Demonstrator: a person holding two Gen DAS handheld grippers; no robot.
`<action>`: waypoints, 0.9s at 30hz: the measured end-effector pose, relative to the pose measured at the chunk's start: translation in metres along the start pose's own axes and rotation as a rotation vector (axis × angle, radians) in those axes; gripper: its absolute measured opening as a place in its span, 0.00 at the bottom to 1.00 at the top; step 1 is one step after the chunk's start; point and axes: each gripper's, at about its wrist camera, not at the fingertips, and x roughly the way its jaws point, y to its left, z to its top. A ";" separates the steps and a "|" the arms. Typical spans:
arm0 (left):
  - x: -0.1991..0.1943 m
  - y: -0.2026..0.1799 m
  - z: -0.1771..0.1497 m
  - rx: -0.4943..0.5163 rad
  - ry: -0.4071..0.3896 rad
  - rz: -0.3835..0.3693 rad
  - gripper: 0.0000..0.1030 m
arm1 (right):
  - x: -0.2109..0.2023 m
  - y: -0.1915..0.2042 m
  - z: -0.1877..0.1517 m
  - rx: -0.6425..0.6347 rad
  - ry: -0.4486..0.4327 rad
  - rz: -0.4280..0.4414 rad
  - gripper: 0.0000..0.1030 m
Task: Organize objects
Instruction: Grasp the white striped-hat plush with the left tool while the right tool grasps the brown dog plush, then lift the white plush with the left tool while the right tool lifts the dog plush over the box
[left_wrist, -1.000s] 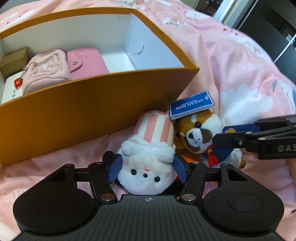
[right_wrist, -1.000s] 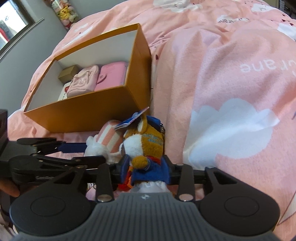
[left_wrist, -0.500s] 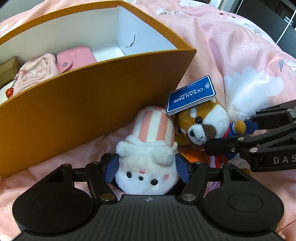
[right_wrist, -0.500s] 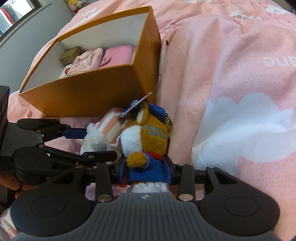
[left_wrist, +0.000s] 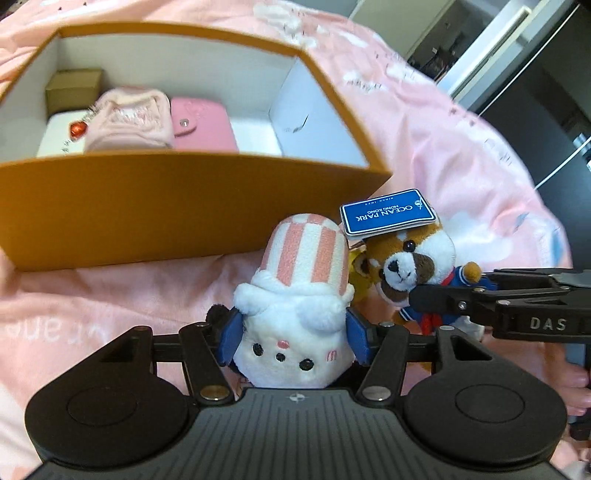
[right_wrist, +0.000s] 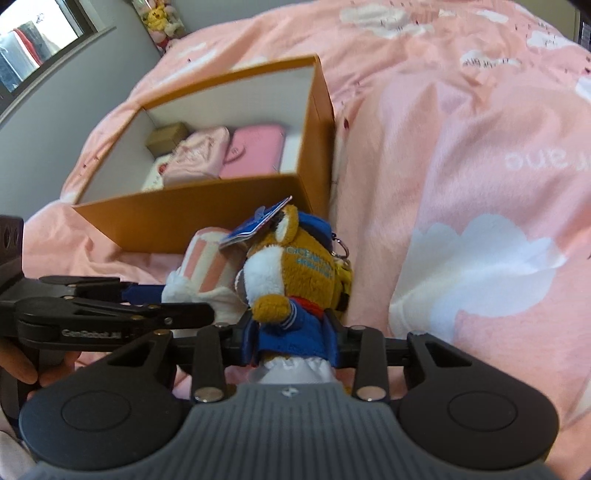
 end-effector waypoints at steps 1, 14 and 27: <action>-0.001 -0.006 0.004 -0.005 -0.009 -0.009 0.65 | -0.005 0.002 0.001 -0.004 -0.011 0.001 0.37; -0.081 -0.009 0.042 -0.133 -0.265 -0.160 0.65 | -0.066 0.023 0.035 -0.037 -0.203 0.073 0.37; -0.058 0.003 0.123 -0.132 -0.277 -0.076 0.65 | -0.057 0.023 0.108 0.044 -0.365 0.124 0.37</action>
